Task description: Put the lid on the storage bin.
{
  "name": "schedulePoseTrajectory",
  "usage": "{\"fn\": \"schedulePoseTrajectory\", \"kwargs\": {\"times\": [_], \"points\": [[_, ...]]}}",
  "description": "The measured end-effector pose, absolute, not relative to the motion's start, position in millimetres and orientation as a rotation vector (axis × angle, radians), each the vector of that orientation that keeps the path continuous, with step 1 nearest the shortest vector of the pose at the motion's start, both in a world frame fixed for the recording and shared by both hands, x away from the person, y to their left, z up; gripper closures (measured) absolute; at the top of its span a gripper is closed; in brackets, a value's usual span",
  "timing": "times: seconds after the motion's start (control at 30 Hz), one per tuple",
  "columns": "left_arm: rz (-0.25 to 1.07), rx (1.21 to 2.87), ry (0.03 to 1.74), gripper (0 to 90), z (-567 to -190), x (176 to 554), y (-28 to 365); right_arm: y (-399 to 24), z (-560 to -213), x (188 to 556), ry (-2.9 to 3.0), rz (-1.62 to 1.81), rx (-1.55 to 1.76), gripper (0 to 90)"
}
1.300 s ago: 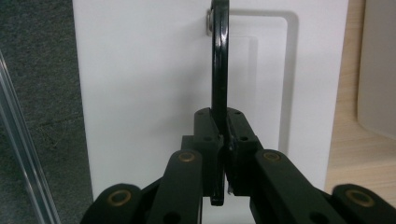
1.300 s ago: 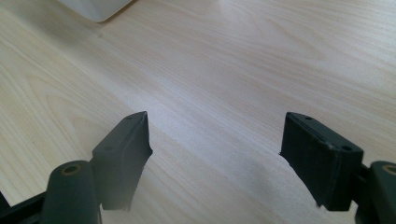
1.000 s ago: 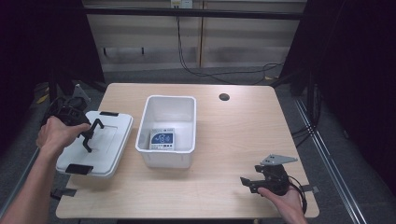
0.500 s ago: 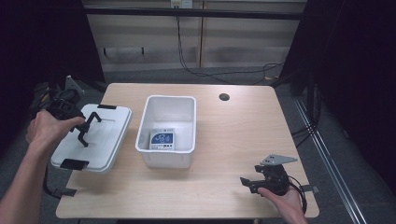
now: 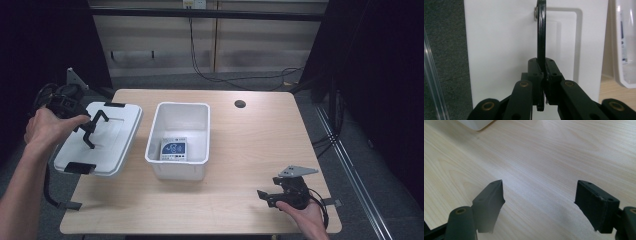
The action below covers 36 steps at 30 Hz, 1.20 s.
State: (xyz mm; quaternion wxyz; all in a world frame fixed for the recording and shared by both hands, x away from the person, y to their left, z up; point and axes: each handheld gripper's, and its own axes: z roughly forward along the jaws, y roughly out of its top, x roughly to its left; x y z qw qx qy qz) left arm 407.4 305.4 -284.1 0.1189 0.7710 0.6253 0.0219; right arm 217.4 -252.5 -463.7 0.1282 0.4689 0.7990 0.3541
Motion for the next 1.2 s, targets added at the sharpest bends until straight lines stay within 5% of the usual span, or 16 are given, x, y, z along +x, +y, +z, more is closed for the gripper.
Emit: {"fn": "schedulePoseTrajectory", "kwargs": {"times": [1.2], "points": [[0.037, 2.232, 1.765, 85.2, -253.9, 418.6, 215.8, -251.3, -464.5, 217.1, 2.339, 1.019, 1.371, 22.1]]}}
